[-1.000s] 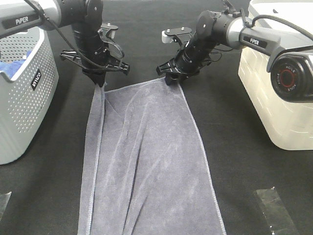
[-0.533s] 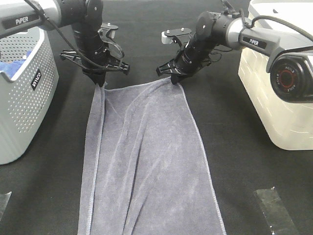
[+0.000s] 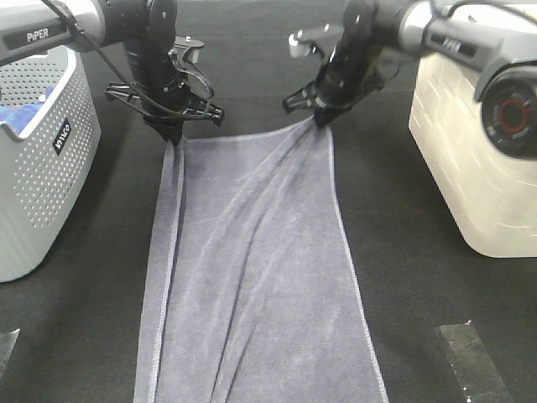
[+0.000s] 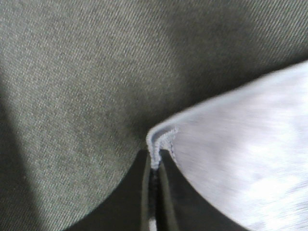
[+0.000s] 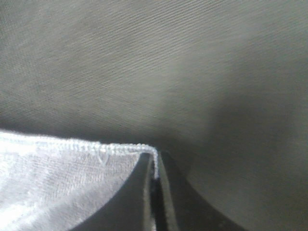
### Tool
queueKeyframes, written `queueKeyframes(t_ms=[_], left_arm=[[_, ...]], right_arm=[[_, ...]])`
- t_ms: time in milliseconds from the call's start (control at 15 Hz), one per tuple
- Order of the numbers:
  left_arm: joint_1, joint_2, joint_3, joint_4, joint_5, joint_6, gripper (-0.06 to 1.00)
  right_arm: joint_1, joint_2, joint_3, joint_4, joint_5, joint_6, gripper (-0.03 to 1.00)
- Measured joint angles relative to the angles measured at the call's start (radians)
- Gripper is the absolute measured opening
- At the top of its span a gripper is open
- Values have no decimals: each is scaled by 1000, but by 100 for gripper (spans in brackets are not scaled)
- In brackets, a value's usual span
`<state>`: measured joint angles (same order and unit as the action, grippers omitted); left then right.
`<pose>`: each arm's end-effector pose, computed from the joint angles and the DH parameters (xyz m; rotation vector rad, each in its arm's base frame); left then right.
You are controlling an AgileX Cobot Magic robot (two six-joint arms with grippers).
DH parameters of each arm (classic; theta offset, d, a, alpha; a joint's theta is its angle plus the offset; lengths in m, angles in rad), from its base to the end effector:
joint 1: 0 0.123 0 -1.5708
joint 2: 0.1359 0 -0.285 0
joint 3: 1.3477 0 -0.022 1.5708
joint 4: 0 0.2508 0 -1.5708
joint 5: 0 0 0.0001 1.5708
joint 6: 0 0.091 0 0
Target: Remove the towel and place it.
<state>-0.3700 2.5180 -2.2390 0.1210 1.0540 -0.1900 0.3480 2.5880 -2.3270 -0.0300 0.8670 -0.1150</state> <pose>0.4987 -0.1832 0.1446 0.3108 2.7807 0.0280 0.5246 0.1881 0.1384 -0.6160 2.5380 0.0459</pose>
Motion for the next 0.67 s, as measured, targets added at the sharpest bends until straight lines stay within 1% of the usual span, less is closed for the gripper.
queueKeyframes(t_ms=[133, 267, 400, 533, 667], left_arm=[[0, -15, 0, 0, -34, 6, 1], [0, -41, 0, 0, -117, 7, 1], [0, -53, 0, 5, -205, 22, 1], [0, -54, 0, 37, -295, 54, 1], [0, -54, 0, 96, -385, 60, 1]], right_arm=[[0, -48, 0, -77, 60, 32, 0], [0, -76, 0, -154, 97, 77, 0], [0, -103, 0, -220, 108, 123, 0], [0, -125, 0, -281, 95, 157, 0], [0, -133, 0, -329, 47, 190, 0]])
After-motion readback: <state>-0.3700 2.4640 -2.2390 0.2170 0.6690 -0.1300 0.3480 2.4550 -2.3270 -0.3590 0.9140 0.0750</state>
